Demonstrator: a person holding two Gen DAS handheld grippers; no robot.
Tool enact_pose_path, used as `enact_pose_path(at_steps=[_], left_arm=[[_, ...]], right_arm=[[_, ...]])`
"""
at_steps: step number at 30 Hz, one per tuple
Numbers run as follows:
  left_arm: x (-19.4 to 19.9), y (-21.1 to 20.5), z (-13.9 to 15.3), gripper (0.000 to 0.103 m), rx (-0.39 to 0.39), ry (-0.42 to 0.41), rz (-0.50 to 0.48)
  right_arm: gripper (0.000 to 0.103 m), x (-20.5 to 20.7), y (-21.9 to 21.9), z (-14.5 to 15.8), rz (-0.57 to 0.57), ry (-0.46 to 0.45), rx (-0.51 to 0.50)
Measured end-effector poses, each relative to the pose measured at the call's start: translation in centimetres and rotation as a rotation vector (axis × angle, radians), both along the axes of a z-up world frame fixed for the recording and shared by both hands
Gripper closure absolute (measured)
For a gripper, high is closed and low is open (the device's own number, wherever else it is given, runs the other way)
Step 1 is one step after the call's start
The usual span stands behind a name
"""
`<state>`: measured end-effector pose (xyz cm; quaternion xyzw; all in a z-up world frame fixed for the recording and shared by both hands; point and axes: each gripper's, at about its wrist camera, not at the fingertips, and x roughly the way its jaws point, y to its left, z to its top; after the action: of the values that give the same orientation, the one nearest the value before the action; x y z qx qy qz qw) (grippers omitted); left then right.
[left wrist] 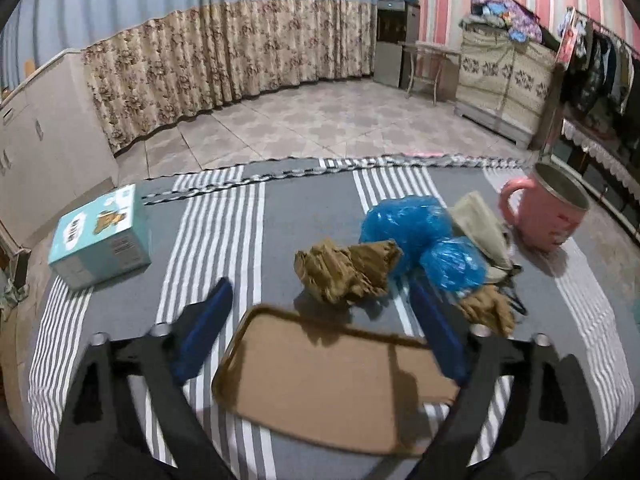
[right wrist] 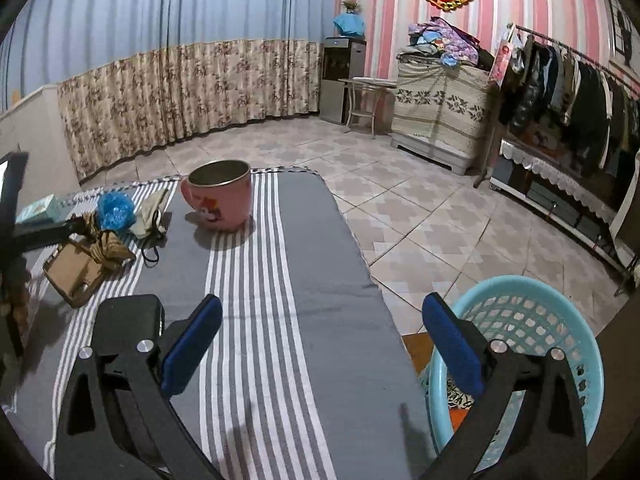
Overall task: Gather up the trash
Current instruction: 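Grasp the brown crumpled paper on the mat with the left gripper, then grasp the brown paper bag with the right gripper while the left gripper lifts its paper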
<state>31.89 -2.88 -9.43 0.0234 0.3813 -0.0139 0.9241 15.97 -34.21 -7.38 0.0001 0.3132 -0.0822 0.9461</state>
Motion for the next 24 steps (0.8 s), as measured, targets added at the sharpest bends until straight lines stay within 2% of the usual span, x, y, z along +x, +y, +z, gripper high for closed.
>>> enact_pose_path(at_steps=[3,5,9,13,16,19,24], left_arm=[[1.3,-0.1,-0.8,0.042,-0.01,0.038,-0.016],[1.6,-0.1,-1.1,0.066,-0.014,0.041,-0.032],[0.9,0.2,-1.0,0.066,-0.005,0.03,-0.035],[-1.2,1.3,0.8,0.067,0.001,-0.008,-0.02],[-3.4,2.4,2.2,0.067,0.044,-0.041,-0.005],[-5.6,4.3,3.2,0.067,0.044,-0.058,0.018],[-8.4,7.6,3.2,0.067,0.02,-0.078,0.065]], right_arm=[[0.005,0.2,-0.3,-0.1,-0.005,0.008,0.004],[0.005,0.2,-0.5,-0.2,-0.01,0.012,0.019],[0.005,0.4,-0.6,-0.2,-0.011,0.015,0.041],[0.005,0.5,0.1,-0.2,0.006,0.016,0.043],[0.005,0.9,0.8,-0.1,0.015,0.022,0.065],[0.005,1.9,3.2,0.2,0.062,0.029,0.074],[0.005,4.6,8.8,0.4,0.166,0.038,0.087]])
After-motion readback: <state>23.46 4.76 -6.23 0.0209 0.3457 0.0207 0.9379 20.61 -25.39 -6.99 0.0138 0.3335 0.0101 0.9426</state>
